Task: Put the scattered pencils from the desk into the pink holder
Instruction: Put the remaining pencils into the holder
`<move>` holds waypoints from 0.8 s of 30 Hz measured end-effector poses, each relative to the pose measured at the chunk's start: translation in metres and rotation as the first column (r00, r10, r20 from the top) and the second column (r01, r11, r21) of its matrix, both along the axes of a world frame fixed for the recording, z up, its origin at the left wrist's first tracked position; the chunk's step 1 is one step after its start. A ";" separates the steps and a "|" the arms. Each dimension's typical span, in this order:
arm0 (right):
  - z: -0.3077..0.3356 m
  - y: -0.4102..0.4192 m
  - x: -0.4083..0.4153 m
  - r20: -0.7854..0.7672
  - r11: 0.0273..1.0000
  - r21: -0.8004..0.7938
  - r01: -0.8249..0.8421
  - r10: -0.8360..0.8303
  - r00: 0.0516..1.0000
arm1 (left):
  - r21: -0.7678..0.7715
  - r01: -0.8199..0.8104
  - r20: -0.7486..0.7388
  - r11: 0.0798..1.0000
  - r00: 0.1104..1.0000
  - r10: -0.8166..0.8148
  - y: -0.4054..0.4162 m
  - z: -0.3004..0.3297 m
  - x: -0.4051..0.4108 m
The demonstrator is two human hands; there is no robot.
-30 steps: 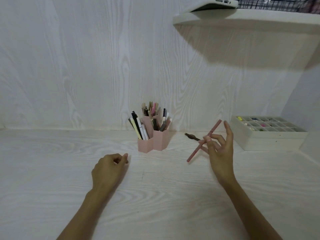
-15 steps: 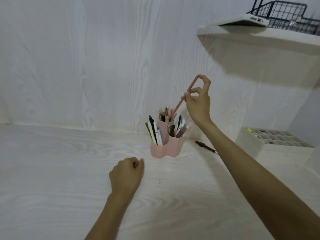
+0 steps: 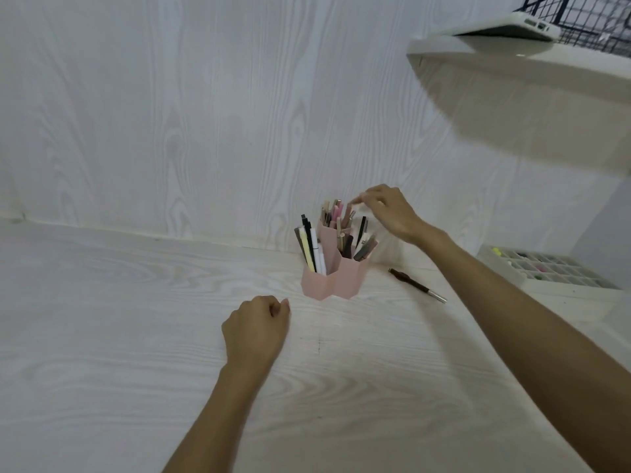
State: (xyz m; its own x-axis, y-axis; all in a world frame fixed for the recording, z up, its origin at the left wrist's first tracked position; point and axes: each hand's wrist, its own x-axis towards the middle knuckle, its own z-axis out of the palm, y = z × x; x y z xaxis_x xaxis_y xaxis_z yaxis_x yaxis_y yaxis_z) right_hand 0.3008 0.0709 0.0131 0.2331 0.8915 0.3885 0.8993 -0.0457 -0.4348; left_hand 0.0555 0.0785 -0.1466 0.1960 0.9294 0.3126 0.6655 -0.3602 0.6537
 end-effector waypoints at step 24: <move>-0.103 -0.106 0.013 0.480 0.683 -0.593 0.427 -0.126 0.868 | 0.043 -0.053 -0.040 0.998 0.998 0.054 -0.001 0.001 0.002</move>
